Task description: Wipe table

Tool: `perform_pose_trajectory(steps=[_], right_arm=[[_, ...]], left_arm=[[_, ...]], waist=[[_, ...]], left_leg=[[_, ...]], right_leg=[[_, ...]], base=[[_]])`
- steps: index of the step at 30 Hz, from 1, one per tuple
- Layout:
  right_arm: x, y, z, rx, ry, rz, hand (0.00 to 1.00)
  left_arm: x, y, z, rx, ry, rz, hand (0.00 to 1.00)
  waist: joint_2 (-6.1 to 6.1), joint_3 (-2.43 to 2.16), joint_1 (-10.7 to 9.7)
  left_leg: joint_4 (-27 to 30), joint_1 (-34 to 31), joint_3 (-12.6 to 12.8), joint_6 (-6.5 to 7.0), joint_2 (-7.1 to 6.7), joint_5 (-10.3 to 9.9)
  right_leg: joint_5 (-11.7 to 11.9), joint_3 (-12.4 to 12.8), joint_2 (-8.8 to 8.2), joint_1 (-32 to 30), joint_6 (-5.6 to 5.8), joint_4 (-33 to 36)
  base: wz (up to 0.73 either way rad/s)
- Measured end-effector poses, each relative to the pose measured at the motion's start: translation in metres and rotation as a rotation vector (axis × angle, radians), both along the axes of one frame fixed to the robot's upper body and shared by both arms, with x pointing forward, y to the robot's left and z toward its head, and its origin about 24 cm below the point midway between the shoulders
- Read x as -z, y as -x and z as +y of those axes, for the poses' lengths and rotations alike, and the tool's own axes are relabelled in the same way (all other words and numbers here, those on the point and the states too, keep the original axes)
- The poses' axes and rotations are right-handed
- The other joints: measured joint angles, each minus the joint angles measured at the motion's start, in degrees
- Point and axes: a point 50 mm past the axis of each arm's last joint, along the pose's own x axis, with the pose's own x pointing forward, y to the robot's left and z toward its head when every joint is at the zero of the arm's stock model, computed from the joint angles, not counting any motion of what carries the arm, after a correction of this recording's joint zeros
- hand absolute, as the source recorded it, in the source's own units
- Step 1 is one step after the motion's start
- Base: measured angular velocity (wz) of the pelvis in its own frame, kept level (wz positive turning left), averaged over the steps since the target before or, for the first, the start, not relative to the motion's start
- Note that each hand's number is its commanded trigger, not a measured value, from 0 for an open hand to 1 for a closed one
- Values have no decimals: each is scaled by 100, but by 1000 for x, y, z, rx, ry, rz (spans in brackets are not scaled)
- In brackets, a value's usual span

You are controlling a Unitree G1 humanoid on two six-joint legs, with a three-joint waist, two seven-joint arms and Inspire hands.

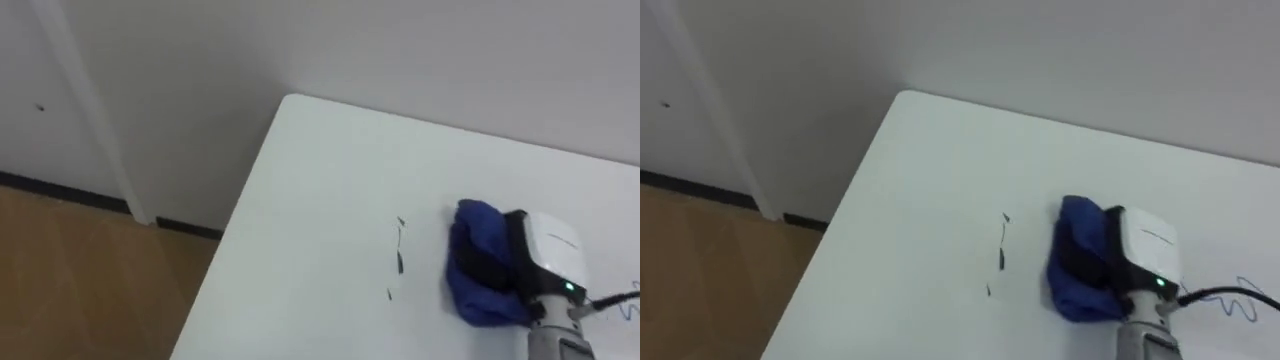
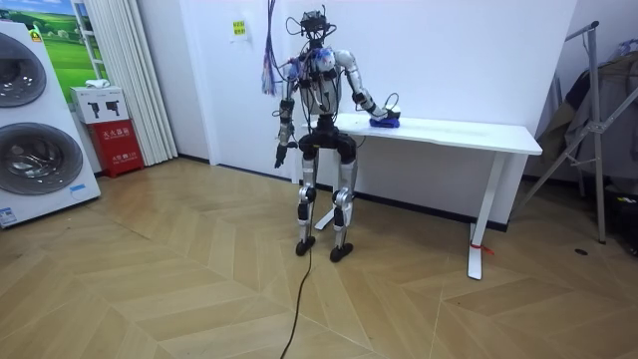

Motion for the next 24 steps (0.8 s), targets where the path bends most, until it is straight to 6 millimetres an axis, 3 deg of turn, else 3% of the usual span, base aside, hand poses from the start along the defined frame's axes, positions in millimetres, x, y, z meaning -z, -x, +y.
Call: perform_pose_trajectory(steps=[3,7,9,11,14,16,18,21,22,23,24], right_arm=[[1,-1,-5,54,-30,-5,100],[-5,-29,12,-4,-23,12,100],[-15,-53,31,-69,-32,10,100],[-37,-89,79,-274,-12,-29,100],[-68,-125,136,-525,36,-91,100],[-78,-134,148,-581,46,-104,100],[-79,-136,151,-596,39,-92,100],[-61,-124,138,-568,22,-11,100],[-47,-111,123,-516,0,24,100],[-36,-94,108,-451,-33,18,100],[-32,-87,103,-426,-44,14,100]], left_arm=[[1,1,-1,-4,-6,3,0],[4,-4,-11,19,10,3,0],[7,-7,-15,40,19,20,0],[9,-16,-20,62,31,20,0],[11,-26,-29,126,48,27,0],[12,-30,-33,149,60,21,0],[12,-26,-31,145,54,42,0],[12,4,-26,104,54,118,0],[12,11,-26,84,57,133,0],[11,15,-26,70,58,139,0],[11,17,-24,60,55,141,0]], waist=[[-5,2,-27],[15,23,95],[40,73,262],[63,143,560],[80,212,665],[91,219,897],[53,202,1047],[8,179,1022],[21,188,996],[1,166,916],[31,165,849]], left_leg=[[-2,61,-86,0,19,0],[-14,83,-74,0,20,0],[-74,74,-78,0,25,0],[-76,-23,-81,0,57,0],[-59,-232,-86,0,94,0],[-52,-360,-87,0,104,0],[-47,-440,-88,0,106,0],[-26,-447,-161,0,79,0],[1,-454,-174,2,59,1],[47,-449,-151,3,31,1],[54,-438,-117,6,17,3]], right_leg=[[-6,-1,-2,33,10,11],[2,18,21,-34,22,1],[2,-12,60,-129,23,1],[2,-54,104,-303,23,-6],[0,-173,126,-412,22,-18],[-2,-195,124,-498,21,-22],[-2,-223,117,-520,21,-78],[-3,-313,64,-411,23,-103],[-11,-312,30,-359,36,-115],[-29,-307,-18,-302,66,-107],[-40,-300,-38,-268,84,-108]], base=[[-9],[-33],[-47],[-45],[32],[63],[53],[38],[37],[41],[27]])
